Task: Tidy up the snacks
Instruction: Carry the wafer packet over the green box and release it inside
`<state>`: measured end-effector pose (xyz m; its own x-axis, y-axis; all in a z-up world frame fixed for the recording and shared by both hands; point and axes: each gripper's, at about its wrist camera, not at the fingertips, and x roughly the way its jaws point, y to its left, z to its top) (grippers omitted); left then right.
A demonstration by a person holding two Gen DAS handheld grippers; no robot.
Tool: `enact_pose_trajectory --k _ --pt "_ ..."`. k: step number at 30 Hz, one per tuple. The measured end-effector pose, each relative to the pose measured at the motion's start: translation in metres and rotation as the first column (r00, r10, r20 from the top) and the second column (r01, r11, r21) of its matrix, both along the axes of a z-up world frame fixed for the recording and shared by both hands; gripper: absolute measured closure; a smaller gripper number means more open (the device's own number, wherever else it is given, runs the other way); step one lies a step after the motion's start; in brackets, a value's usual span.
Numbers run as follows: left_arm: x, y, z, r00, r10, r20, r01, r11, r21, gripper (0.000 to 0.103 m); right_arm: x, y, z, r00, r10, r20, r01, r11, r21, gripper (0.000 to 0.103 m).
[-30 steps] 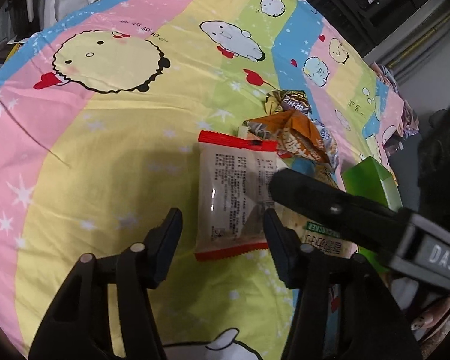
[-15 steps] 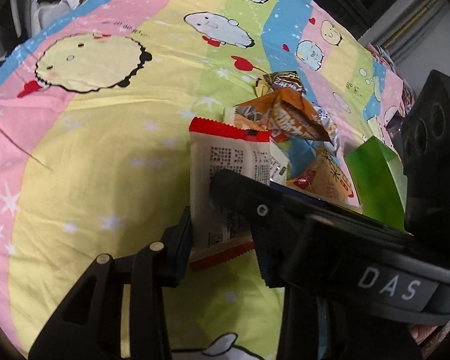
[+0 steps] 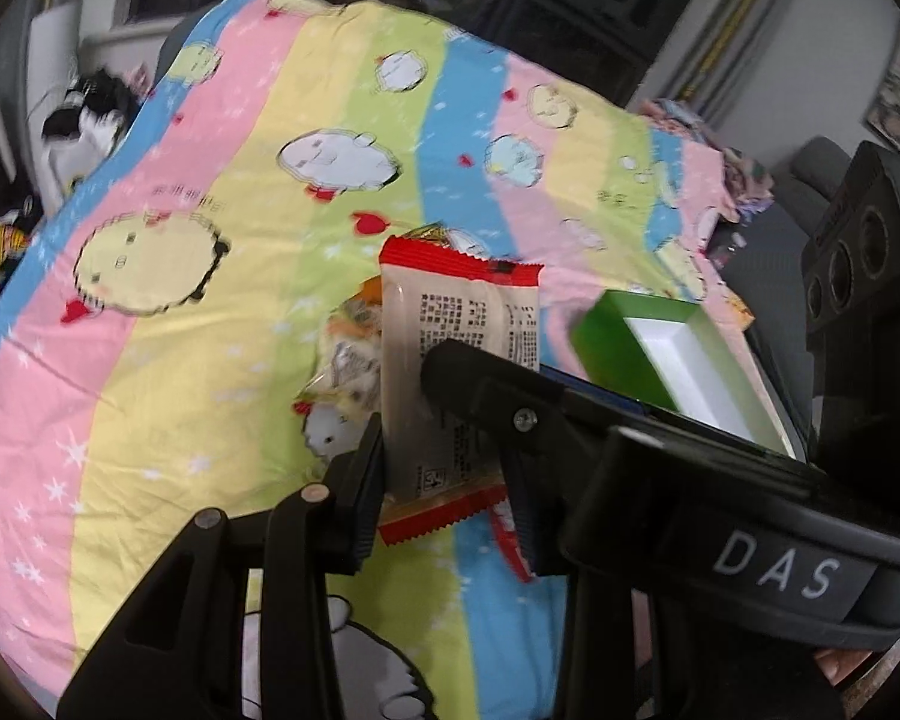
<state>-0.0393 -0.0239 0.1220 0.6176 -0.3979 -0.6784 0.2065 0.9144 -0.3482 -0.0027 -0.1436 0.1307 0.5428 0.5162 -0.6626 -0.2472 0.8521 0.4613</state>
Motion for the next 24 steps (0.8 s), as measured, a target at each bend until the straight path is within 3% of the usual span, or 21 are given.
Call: enact_pose_trajectory --k 6,15,24 --pt "-0.019 -0.026 0.028 0.996 -0.054 0.069 0.054 0.999 0.008 0.067 -0.021 -0.021 0.027 0.997 -0.047 0.065 0.047 0.999 0.002 0.046" --pt "-0.024 -0.084 0.045 0.979 -0.182 0.093 0.184 0.983 -0.012 0.068 -0.048 -0.078 0.05 0.98 -0.169 0.105 0.173 0.985 -0.026 0.046" --pt "-0.02 -0.156 0.033 0.95 -0.311 0.013 0.311 0.947 -0.076 0.069 -0.061 -0.144 0.045 0.951 -0.289 0.113 0.299 0.95 -0.088 0.046"
